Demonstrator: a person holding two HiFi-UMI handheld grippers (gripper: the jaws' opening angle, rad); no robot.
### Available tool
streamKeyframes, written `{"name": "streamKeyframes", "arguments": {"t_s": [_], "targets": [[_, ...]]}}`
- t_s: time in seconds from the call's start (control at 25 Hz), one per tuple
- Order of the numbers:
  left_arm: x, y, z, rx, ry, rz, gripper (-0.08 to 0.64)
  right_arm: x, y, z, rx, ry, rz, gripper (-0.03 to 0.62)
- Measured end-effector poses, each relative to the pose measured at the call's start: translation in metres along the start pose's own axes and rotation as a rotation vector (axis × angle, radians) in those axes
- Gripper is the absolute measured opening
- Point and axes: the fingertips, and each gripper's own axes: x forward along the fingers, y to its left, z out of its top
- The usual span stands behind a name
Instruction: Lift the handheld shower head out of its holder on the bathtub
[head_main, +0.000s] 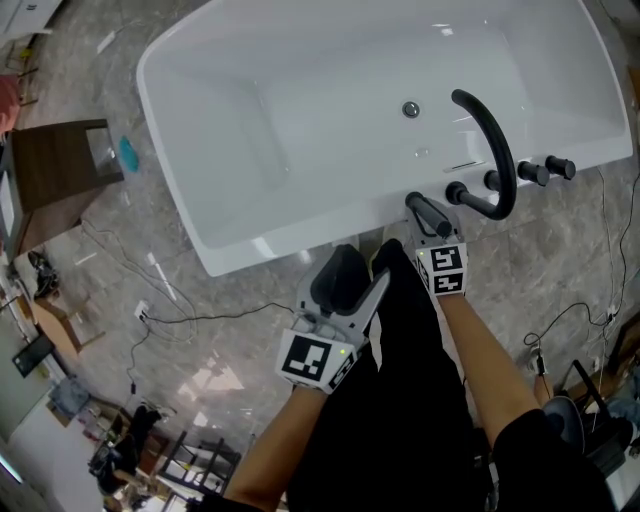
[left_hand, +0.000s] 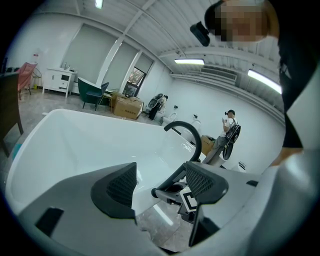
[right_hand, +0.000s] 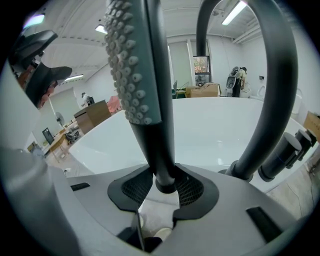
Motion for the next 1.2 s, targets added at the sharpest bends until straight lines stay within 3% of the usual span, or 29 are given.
{"name": "streamKeyframes", "arguments": {"t_s": [0.2, 0.52, 0.88, 1.2], "targets": [[-0.005, 0.001, 0.013, 0.004, -0.016, -0.003, 0.285, -0.005, -0.002, 0.003, 0.053, 0.013, -0.005, 0.126], [-0.017, -0.001, 0.027, 0.021, -0.038, 0.001, 0.285, -0.023, -0.005, 0.018, 0.012, -0.001, -0.009, 0.125], [-0.042, 0.009, 0.06, 0.069, -0.089, 0.012, 0.285, -0.058, 0.007, 0.058, -0.002, -0.041, -0.012, 0.126], [-0.05, -0.006, 0.081, 0.1, -0.116, -0.039, 0.285, -0.091, 0.012, 0.097, 0.007, -0.075, -0.031, 0.126]]}}
